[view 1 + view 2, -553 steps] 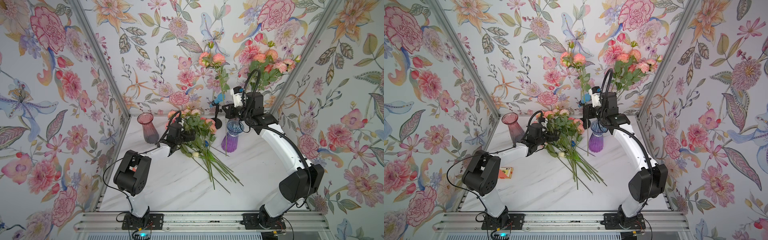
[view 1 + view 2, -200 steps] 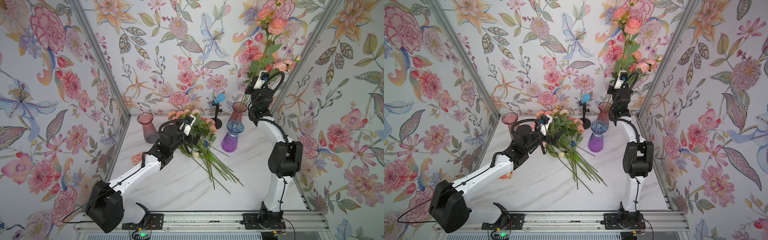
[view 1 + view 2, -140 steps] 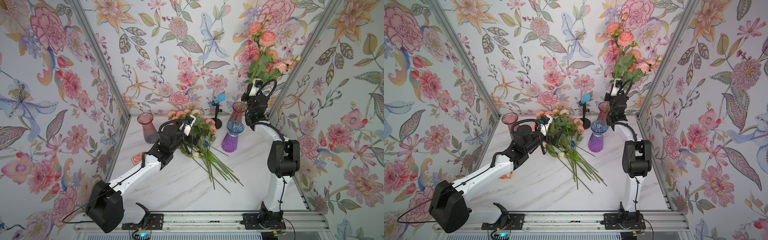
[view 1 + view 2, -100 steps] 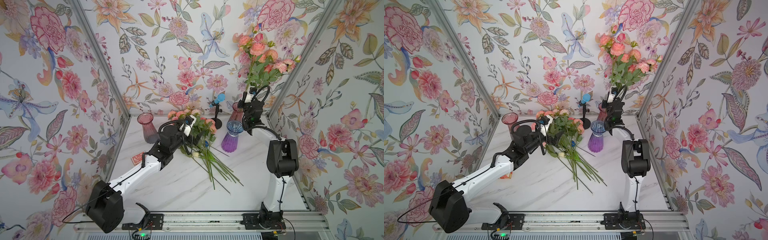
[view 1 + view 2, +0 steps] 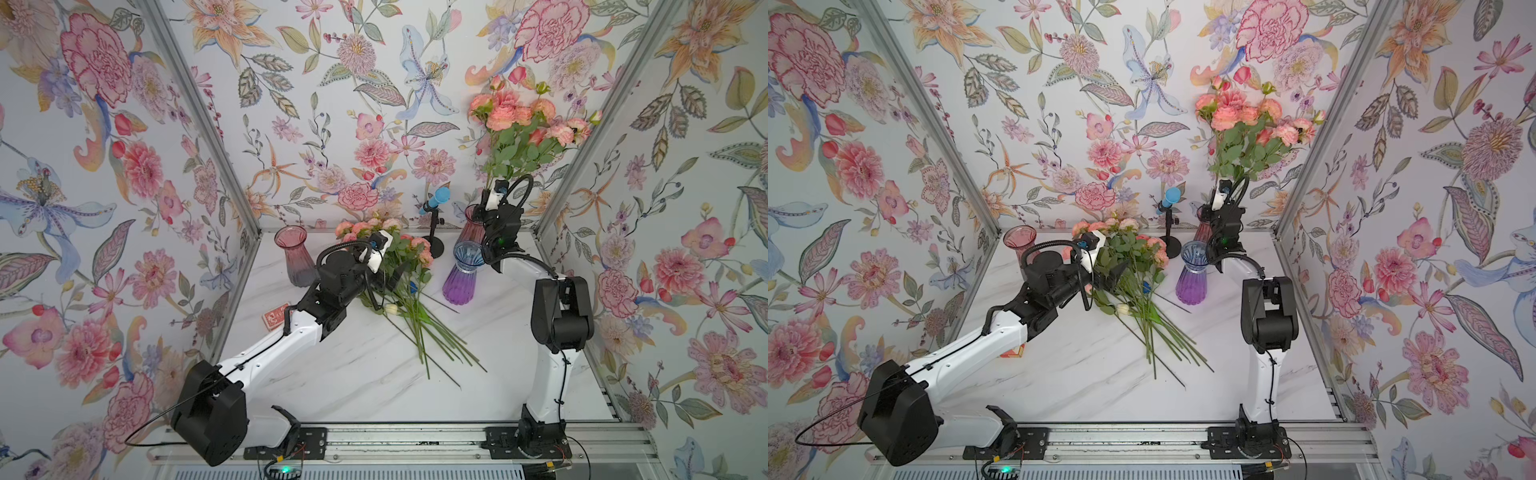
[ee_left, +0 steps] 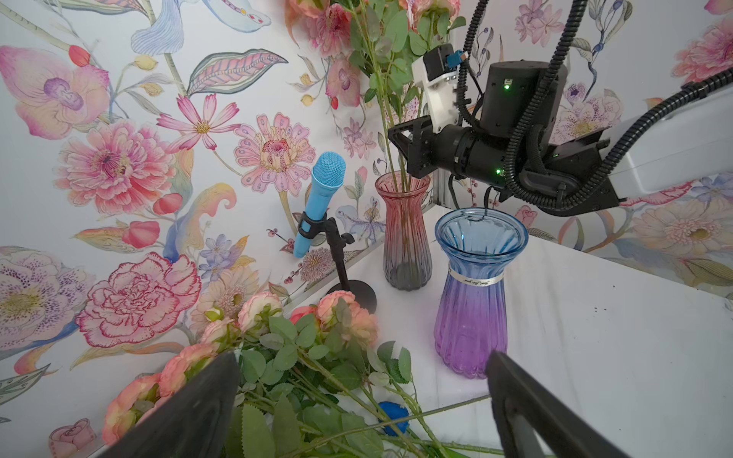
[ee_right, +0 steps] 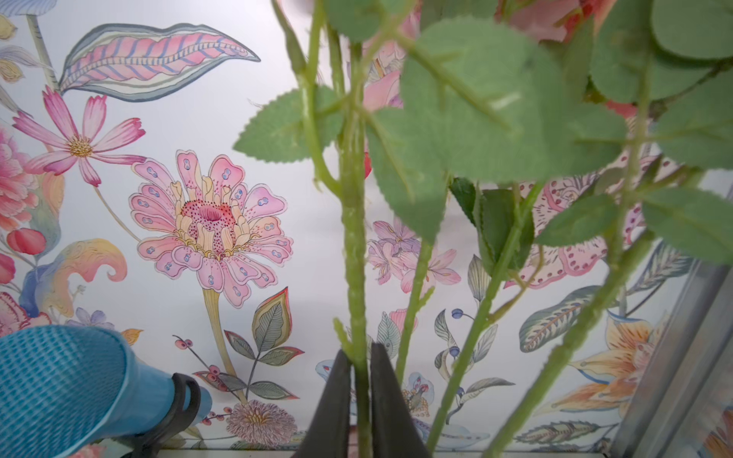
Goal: Place the pink flowers into the vase
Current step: Place the flower in the vase.
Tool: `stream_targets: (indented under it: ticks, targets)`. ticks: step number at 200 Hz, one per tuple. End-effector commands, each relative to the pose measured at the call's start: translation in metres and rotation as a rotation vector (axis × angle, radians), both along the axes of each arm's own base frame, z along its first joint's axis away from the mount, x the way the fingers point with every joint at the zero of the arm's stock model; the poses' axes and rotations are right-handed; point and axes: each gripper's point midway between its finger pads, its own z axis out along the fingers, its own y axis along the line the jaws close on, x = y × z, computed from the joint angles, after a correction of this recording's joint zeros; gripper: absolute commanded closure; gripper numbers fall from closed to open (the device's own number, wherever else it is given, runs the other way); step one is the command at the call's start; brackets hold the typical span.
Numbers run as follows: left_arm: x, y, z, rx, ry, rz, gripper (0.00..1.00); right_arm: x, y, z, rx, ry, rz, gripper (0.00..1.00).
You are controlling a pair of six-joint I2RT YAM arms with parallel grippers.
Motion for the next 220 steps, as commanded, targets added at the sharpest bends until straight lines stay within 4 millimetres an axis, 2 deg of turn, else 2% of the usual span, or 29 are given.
stream_targets:
  ticks: [1, 30, 45, 67, 87, 94, 115, 122, 127, 161, 180, 199, 220]
  targets:
    - [-0.009, -0.002, 0.007, -0.012, -0.026, -0.029, 0.00, -0.005, -0.001, 0.018, 0.011, -0.039, -0.017, 0.83]
    - [-0.012, -0.001, 0.010, -0.015, -0.037, -0.028, 0.00, -0.008, 0.000, 0.025, 0.009, -0.045, -0.020, 0.82]
    - [-0.012, -0.001, 0.011, -0.017, -0.038, -0.029, 0.00, -0.012, 0.001, 0.032, 0.011, -0.050, -0.019, 0.78]
    - [-0.013, 0.000, 0.012, -0.019, -0.038, -0.031, 0.00, -0.019, 0.005, 0.041, -0.001, -0.047, -0.022, 0.54]
    - [-0.013, 0.001, 0.014, -0.020, -0.042, -0.028, 0.00, -0.029, 0.008, 0.048, -0.010, -0.058, -0.035, 0.39]
    - [-0.014, 0.002, 0.015, -0.023, -0.045, -0.024, 0.00, -0.033, 0.009, 0.051, -0.021, -0.061, -0.041, 0.29]
    - [-0.016, 0.004, 0.017, -0.028, -0.052, -0.022, 0.00, -0.046, 0.018, 0.062, -0.063, -0.076, -0.049, 0.19]
    - [-0.016, 0.004, 0.018, -0.030, -0.054, -0.020, 0.00, -0.050, 0.021, 0.067, -0.069, -0.082, -0.057, 0.10]
    - [-0.016, 0.004, 0.018, -0.031, -0.054, -0.020, 0.00, -0.053, 0.022, 0.070, -0.070, -0.085, -0.064, 0.00]
    - [-0.018, 0.005, 0.021, -0.042, -0.058, -0.022, 0.00, -0.076, 0.029, 0.093, -0.023, -0.130, -0.142, 0.01]
    - [-0.019, 0.006, 0.021, -0.052, -0.056, -0.019, 0.00, -0.095, 0.057, 0.097, -0.107, -0.160, -0.053, 0.01]
    - [-0.016, 0.009, 0.019, -0.069, -0.048, 0.006, 0.00, -0.105, 0.084, 0.097, -0.186, -0.095, 0.017, 0.00]
    - [-0.009, 0.021, 0.017, -0.115, -0.044, 0.086, 0.00, -0.120, 0.108, 0.101, -0.227, -0.036, 0.096, 0.01]
